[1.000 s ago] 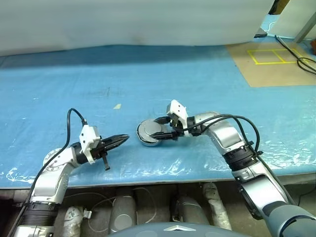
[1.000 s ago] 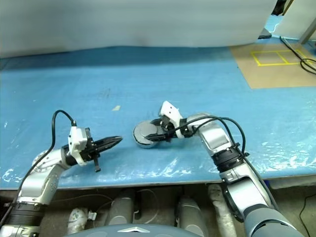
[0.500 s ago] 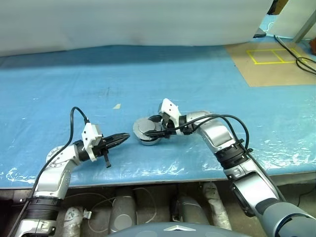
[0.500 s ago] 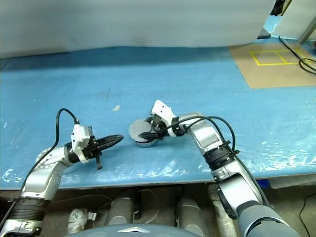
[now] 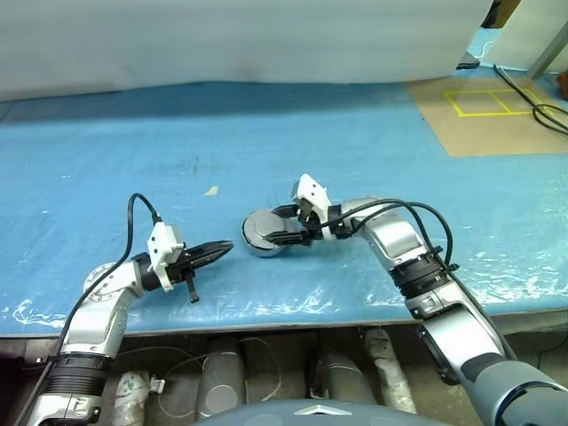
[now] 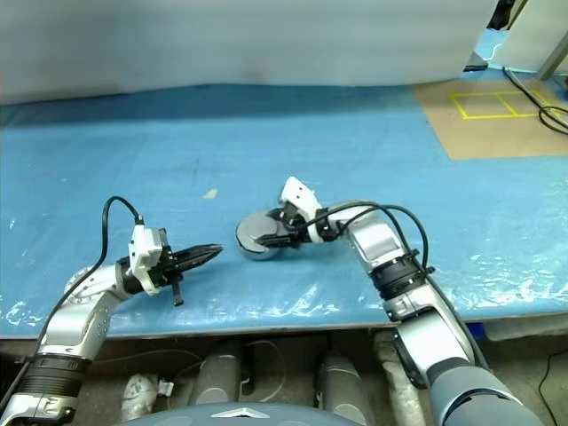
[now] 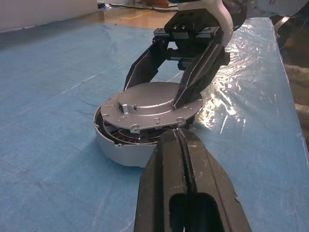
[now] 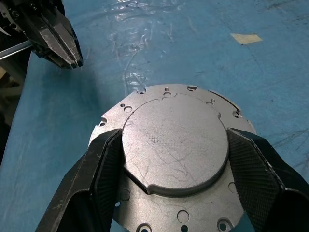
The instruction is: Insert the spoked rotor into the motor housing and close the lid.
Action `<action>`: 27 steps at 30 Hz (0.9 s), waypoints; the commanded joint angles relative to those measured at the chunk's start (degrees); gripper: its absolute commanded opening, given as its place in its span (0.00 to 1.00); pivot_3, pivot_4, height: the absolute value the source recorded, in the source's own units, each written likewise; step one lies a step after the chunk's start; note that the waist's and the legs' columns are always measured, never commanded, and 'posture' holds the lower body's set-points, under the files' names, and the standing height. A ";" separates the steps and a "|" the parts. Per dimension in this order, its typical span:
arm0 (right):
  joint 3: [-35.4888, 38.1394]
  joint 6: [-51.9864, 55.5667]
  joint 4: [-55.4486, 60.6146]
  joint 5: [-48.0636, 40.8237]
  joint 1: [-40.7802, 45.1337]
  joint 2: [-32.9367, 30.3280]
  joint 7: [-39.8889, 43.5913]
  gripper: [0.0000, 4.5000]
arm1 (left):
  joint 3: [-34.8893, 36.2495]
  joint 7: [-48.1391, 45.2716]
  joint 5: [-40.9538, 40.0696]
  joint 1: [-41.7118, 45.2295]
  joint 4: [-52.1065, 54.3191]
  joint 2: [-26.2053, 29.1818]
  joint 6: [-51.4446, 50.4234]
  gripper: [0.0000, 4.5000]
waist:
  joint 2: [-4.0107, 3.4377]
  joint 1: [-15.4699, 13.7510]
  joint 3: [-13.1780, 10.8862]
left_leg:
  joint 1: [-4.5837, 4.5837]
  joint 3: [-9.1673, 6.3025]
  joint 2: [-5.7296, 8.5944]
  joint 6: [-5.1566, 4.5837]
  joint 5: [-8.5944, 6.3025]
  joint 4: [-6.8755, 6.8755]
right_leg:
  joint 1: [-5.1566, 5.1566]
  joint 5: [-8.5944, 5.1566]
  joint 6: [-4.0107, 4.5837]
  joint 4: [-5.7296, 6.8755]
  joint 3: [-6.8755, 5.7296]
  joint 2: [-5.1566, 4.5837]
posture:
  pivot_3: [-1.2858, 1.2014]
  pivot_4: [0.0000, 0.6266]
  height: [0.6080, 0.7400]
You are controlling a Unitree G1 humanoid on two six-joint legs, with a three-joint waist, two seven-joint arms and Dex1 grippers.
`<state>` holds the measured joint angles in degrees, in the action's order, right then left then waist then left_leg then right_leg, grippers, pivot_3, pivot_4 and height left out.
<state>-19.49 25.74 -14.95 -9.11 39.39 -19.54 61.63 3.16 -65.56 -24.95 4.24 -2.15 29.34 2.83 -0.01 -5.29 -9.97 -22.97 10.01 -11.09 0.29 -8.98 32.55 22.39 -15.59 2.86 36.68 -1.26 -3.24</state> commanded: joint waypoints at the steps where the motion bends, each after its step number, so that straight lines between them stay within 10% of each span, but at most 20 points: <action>1: -0.65 -1.59 1.04 1.18 0.85 0.03 0.02 0.66 | -0.01 -0.26 0.12 0.98 -0.30 -0.19 1.56 0.00 | 0.00 -0.01 0.00 | 0.00 0.00 0.00 0.00 0.00 0.00 | 0.00 0.00 0.00 0.00 0.00 0.00 | 0.52 0.24 1.00; 27: -1.11 -3.48 -0.20 3.50 0.80 3.27 -3.35 0.66 | 0.38 -1.12 0.29 1.45 -2.28 0.15 2.91 0.00 | 0.00 0.07 0.00 | -0.09 0.00 -0.02 0.00 0.00 -0.03 | 0.12 0.00 0.00 0.01 0.00 0.01 | 0.52 0.24 1.00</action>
<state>-20.80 23.46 -15.22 -5.88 39.73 -16.44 58.55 2.94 -66.30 -24.29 5.69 -4.93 29.18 4.56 -0.01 -5.22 -9.97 -23.07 10.01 -11.11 0.30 -8.98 32.52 22.51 -15.59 2.86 36.69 -1.26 -3.23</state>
